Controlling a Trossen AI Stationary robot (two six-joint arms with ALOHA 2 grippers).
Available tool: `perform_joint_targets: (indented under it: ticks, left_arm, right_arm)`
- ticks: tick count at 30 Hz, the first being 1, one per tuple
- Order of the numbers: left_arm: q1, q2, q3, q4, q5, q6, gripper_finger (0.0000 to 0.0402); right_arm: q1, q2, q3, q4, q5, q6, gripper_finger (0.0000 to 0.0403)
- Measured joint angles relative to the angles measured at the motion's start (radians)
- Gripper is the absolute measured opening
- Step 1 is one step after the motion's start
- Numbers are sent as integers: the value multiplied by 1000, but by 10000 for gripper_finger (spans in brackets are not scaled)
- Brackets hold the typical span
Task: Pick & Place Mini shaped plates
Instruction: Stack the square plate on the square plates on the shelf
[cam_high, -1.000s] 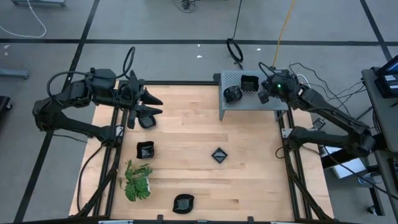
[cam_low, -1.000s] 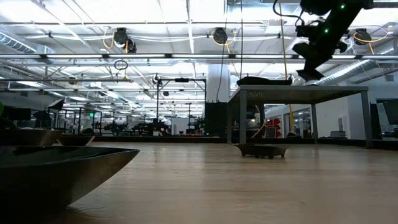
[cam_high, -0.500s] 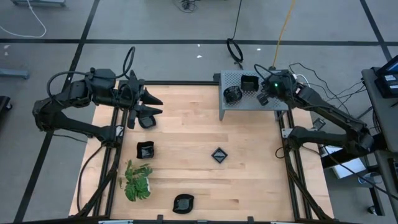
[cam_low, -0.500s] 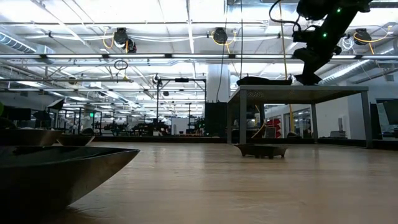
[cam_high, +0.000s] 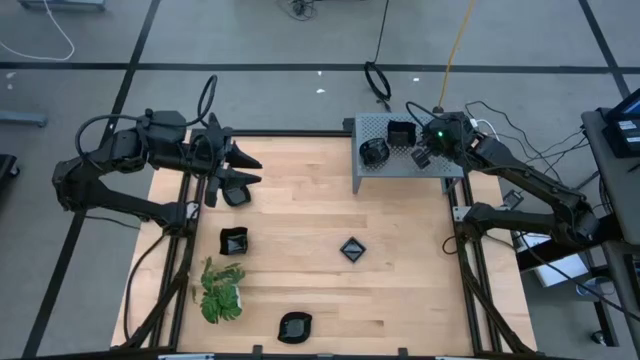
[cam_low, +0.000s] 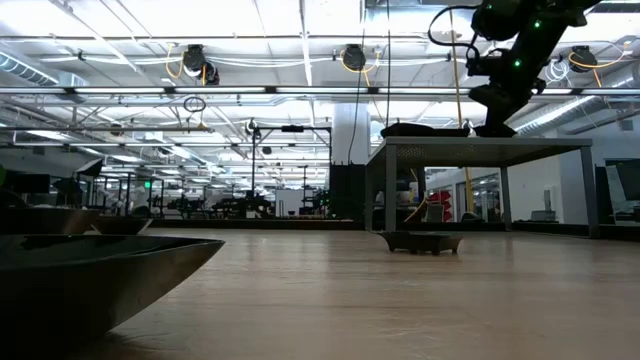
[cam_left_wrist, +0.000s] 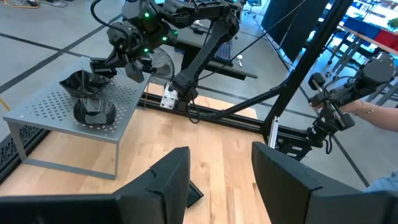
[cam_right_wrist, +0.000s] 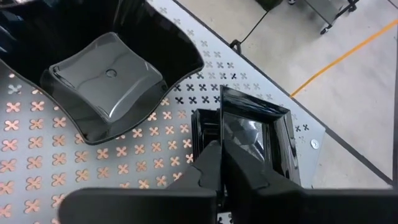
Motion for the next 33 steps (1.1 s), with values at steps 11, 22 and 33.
perform_joint_targets:
  ticks: [11,22,33]
  left_arm:
    - [0,0,0,0,0,0,175]
    - [0,0,0,0,0,0,175]
    - [0,0,0,0,0,0,175]
  right_arm:
    - [20,-44,0,32,1,0,119]
    - [319,-171,0,100,-219,115,132]
    - [691,-14,-100,219,-347,57,128]
